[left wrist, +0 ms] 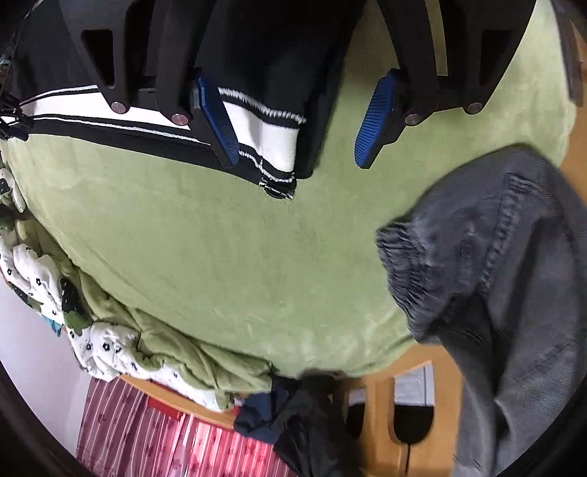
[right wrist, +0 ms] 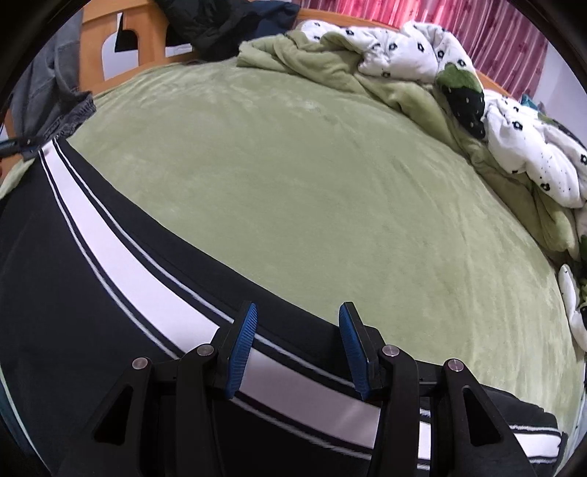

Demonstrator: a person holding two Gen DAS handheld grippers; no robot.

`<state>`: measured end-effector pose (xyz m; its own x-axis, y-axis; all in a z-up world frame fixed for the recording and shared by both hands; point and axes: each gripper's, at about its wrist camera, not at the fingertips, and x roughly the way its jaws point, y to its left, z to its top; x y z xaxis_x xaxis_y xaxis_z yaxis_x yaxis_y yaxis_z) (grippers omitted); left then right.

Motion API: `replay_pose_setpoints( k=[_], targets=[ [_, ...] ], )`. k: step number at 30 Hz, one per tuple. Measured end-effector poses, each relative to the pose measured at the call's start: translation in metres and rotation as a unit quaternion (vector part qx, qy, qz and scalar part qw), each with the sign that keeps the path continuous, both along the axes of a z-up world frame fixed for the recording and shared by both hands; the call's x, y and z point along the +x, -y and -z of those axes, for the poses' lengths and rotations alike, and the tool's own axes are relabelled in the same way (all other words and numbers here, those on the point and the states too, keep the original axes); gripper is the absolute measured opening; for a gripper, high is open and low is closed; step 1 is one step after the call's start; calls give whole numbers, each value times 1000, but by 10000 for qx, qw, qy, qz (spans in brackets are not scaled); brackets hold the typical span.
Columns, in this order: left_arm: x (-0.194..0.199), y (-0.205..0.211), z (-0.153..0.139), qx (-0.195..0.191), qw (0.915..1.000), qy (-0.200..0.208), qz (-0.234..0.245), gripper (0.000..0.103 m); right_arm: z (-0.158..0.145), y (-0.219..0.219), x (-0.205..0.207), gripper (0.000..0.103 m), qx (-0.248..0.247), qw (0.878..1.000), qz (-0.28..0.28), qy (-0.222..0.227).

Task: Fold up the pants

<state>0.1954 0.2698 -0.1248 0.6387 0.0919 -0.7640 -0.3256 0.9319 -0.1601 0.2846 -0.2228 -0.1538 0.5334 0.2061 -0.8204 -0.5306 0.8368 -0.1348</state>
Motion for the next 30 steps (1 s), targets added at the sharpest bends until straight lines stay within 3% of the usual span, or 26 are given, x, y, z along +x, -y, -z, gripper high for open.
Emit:
replay_pose_setpoints(
  k=[2,3,4,5,6,8,12,14,17,19,22,26,30],
  targets=[
    [6,-1,11,-164,9997,-186,7,49,10,5,9,48,64,9997,16,-249],
    [7,-2,17,-285,9993,-222,15,31,14,7,11,45,103,9994,-8,-340],
    [6,-2,21,-339,9992,-204,-6,25,16,6,12,29,141,9993,-65,-354],
    [3,-1,20,-237,9997,-70,-10,17,16,5,9,5,193,9991,-196,-319],
    [1,1,18,-193,9998,29,46,15,15,2,5,5,196,9989,-330,-279],
    [-3,6,11,12,9997,223,77,15,11,-4,-3,4,75,9991,-406,59],
    [9,6,23,21,9999,-125,-101,17,11,4,3,4,413,9988,-233,99],
    [10,6,24,29,9996,-193,-193,21,21,-2,7,6,293,9995,-97,102],
    [6,9,22,117,9985,-430,-309,45,24,-5,4,19,276,9987,266,346],
    [-3,11,18,198,9982,-444,-342,49,21,-4,3,27,261,9974,526,420],
    [-30,23,5,161,9995,-206,-167,51,4,4,-6,28,488,9937,835,563],
    [-73,46,-7,121,9999,93,38,53,-29,14,-26,43,1069,9856,1226,471],
    [-105,61,-7,-60,9998,-15,198,53,-60,2,-50,43,1288,9839,1185,374]
  ],
)
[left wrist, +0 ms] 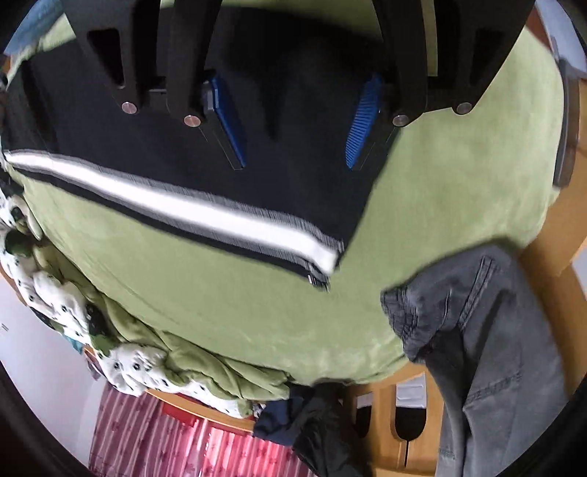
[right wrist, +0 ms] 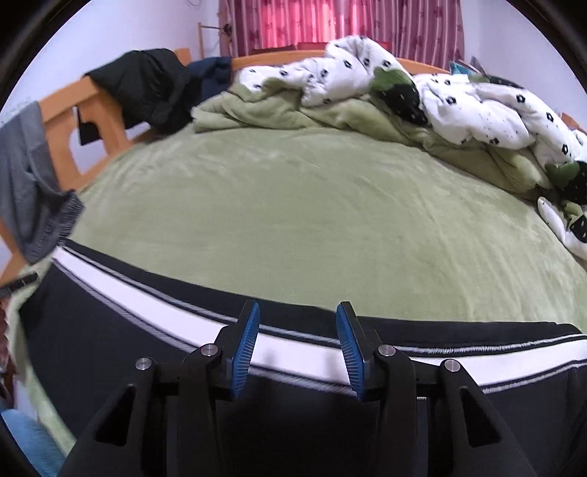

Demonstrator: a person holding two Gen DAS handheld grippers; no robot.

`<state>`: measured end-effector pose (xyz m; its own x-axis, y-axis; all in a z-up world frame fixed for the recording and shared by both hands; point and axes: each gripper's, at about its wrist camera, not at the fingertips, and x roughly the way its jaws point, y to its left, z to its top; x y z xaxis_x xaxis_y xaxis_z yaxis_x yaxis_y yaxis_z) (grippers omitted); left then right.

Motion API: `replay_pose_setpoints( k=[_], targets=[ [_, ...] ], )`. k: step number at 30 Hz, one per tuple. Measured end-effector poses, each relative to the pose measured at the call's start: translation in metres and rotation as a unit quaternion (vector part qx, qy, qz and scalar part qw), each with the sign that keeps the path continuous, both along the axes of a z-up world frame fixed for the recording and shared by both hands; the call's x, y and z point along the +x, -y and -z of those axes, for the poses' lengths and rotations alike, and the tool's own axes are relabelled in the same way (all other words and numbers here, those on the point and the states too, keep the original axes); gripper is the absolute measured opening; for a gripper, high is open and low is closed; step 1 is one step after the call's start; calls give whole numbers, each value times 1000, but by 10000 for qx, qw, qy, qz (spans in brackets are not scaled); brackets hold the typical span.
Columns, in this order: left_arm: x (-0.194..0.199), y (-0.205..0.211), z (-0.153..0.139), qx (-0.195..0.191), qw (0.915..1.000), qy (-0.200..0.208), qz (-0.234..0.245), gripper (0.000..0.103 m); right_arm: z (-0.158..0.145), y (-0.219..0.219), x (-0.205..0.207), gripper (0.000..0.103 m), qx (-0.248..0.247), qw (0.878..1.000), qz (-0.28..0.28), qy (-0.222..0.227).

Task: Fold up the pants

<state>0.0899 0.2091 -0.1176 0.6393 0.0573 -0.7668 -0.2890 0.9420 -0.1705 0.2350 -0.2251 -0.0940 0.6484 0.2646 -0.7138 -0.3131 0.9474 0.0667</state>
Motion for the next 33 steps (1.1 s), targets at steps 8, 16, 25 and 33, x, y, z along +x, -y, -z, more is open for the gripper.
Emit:
replay_pose_setpoints(
  k=[8,16,25,33],
  targets=[
    [-61,-4,-20,-728,9970,-253,-52,53,-53,-57,-48,43,310,9980,-441,342],
    [-82,30,-23,-602,9972,-336,288,53,-62,-107,-81,43,335,9976,-600,100],
    [-79,-5,49,-2033,9786,81,-303,53,-40,-75,-104,46,559,9973,-450,-151],
    [-73,-36,75,-2704,9548,909,-841,49,-21,-36,-106,46,261,9994,-135,-170]
  ],
)
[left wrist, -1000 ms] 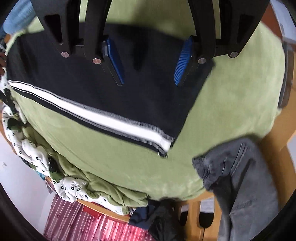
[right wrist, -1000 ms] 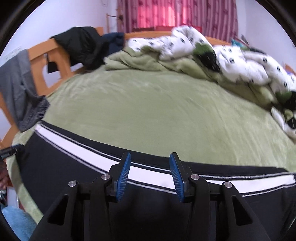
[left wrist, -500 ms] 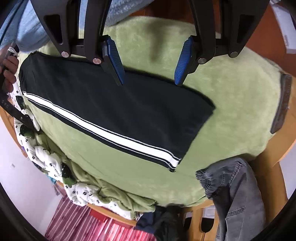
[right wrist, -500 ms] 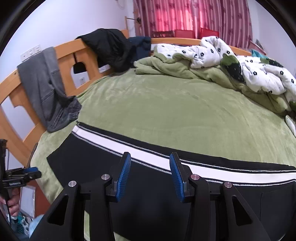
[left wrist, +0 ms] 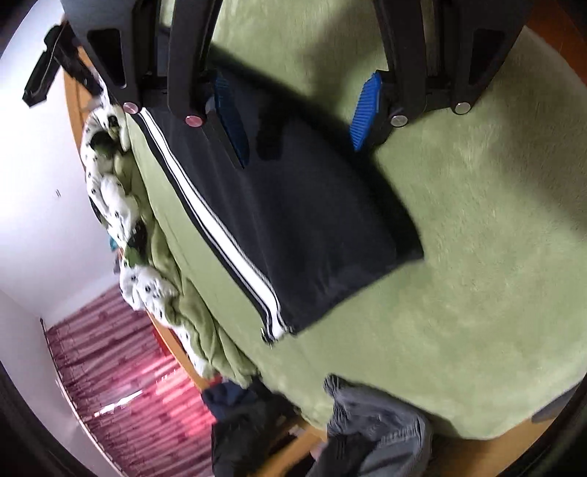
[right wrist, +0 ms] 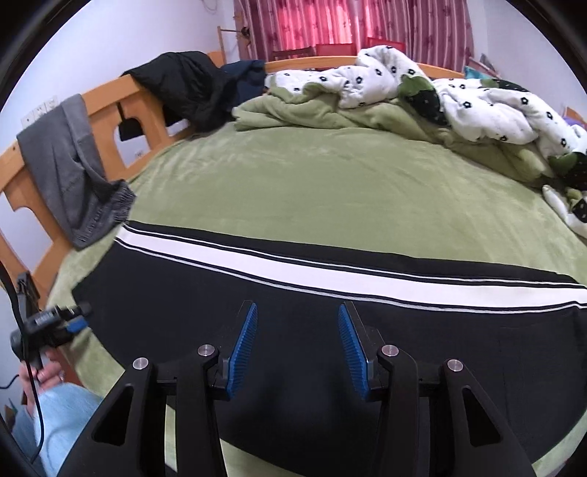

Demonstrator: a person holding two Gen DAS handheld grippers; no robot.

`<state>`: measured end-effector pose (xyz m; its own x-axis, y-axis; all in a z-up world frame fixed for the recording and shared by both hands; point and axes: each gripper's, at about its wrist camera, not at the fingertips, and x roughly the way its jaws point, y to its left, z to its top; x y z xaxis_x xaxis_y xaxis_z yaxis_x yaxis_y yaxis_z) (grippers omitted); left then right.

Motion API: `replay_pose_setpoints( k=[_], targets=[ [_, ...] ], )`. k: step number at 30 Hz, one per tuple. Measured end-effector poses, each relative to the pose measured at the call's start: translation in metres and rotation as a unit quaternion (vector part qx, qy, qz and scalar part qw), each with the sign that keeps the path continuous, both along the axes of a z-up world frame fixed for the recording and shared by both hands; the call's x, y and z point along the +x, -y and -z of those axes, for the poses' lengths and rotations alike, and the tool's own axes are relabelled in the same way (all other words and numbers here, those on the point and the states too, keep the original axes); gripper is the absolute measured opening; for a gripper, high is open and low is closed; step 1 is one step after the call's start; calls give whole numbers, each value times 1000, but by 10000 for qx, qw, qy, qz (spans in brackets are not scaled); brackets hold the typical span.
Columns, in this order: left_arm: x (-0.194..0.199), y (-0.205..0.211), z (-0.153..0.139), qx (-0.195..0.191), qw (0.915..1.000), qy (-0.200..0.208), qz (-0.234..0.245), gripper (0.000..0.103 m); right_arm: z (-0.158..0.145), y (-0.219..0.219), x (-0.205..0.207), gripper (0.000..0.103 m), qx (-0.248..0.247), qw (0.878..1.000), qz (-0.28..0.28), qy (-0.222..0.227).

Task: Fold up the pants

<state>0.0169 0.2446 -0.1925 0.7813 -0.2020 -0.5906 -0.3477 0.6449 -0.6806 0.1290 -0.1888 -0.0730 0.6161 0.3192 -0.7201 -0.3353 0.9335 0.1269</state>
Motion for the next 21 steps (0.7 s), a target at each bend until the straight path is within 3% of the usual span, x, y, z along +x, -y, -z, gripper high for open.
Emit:
replay_pose_setpoints(
  k=[2,3,6,9,11,14,19,21],
  targets=[
    [4,-4,-1,186,9993,-33,-312,42,6,8,3,46,-18,9998,111,-156],
    [5,-10,0,178,9988,-75,-453,29,8,10,5,46,-19,9996,136,-242],
    [6,-33,9,-369,9971,-28,-665,13,15,20,5,46,-62,9993,225,-301],
    [7,-37,6,-395,9975,-10,-588,11,17,30,5,46,-4,9989,359,-295],
    [8,-26,-15,264,9984,-26,-503,11,16,35,6,46,108,9986,440,-266],
    [12,-14,-46,870,9956,124,-316,11,15,42,8,46,330,9976,562,-234],
    [27,6,-100,1734,9848,120,40,11,14,54,0,46,575,9962,648,-21],
    [32,24,-124,2153,9762,157,204,11,15,64,-5,46,664,9950,748,66]
  ],
)
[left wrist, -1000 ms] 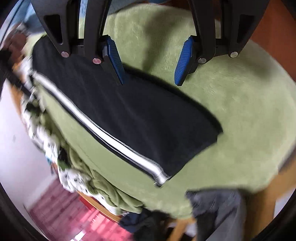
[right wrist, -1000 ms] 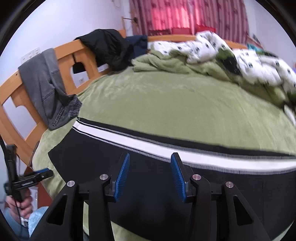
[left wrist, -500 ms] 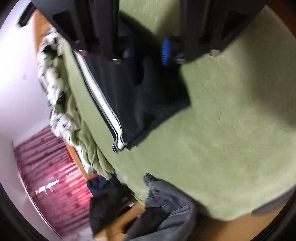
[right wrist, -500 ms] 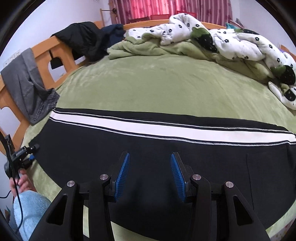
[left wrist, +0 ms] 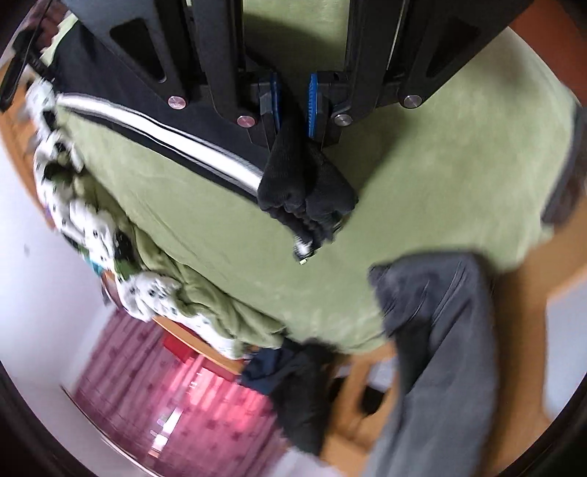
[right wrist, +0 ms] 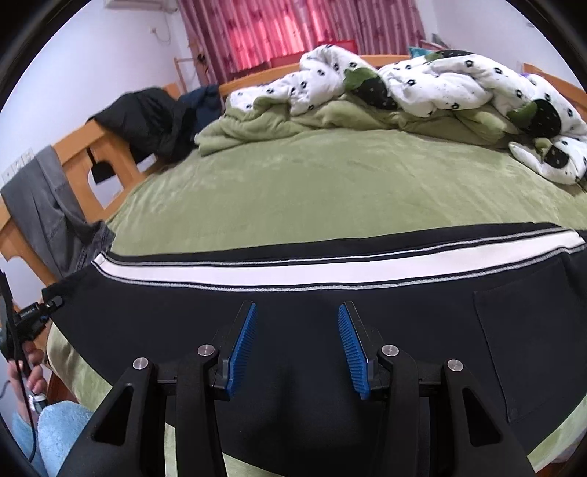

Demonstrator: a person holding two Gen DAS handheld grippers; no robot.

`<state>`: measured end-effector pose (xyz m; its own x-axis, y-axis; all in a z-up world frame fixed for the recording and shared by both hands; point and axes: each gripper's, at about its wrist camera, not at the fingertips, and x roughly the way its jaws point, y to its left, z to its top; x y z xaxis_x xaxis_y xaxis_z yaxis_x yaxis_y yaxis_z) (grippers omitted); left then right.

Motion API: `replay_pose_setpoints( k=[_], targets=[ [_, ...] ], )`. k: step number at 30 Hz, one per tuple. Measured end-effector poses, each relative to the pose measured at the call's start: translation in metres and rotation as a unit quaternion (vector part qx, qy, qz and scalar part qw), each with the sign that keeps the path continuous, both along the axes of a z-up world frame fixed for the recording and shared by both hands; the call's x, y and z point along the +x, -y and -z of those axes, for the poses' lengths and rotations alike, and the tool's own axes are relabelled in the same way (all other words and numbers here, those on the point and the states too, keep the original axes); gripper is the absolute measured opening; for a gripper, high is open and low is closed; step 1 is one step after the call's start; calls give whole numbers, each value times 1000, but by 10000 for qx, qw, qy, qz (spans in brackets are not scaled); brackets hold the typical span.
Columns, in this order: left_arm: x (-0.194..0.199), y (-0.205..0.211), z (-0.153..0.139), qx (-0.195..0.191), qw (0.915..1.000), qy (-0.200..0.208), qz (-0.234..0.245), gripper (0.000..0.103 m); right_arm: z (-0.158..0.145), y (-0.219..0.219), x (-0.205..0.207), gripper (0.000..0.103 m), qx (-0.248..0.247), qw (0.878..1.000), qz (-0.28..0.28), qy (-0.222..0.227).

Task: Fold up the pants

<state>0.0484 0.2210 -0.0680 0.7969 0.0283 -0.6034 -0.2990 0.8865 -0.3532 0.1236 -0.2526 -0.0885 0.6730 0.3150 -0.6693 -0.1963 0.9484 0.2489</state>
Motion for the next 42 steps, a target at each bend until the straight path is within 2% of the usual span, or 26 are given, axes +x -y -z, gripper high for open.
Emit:
replay_pose_setpoints(
  k=[3,6,11,14,16,19,21,24,26,29,30,31,33,34,36,38,40,42],
  targets=[
    [7,31,-30,490,9986,30,210,11,-4,16,-6,46,-34,9998,145,130],
    [20,85,-58,879,9943,139,589,11,-4,38,-11,48,-45,9992,313,241],
    [42,186,-74,1315,9815,225,1370,11,5,86,-20,48,18,9976,674,163],
    [54,259,-62,1468,9701,158,1924,11,10,120,-28,48,237,9950,966,119],
    [54,308,-41,1374,9612,108,2390,11,16,143,-35,48,231,9927,1178,121],
    [46,353,-4,979,9512,35,2926,11,22,169,-41,48,370,9902,1345,73],
    [42,373,25,669,9490,-232,3073,11,28,186,-45,48,560,9872,1493,13],
    [38,383,63,386,9450,-795,3149,12,36,206,-48,48,885,9824,1643,-117],
    [33,381,72,391,9415,-1000,3194,19,38,213,-48,48,992,9807,1677,-140],
    [13,362,65,229,9374,-1003,3327,42,40,207,-48,48,938,9836,1538,-49],
    [6,352,59,161,9389,-913,3313,60,42,201,-46,48,833,9861,1434,-66],
    [-3,340,51,144,9443,-749,3203,73,44,196,-44,48,757,9880,1344,-93],
    [-18,314,39,278,9558,-504,2882,74,45,180,-39,48,617,9922,1081,-117],
    [-21,305,36,348,9590,-509,2766,74,44,169,-36,48,567,9944,885,-108],
    [-25,286,33,506,9666,-595,2441,74,43,153,-33,48,555,9967,571,-126],
    [-24,266,34,785,9748,-819,1920,74,41,127,-30,48,564,9982,134,-154],
    [-27,242,40,725,9801,-912,1605,74,39,106,-28,48,580,9979,-186,-206],
    [-25,216,42,415,9841,-953,1437,74,39,83,-26,48,629,9965,-471,-298]
  ],
)
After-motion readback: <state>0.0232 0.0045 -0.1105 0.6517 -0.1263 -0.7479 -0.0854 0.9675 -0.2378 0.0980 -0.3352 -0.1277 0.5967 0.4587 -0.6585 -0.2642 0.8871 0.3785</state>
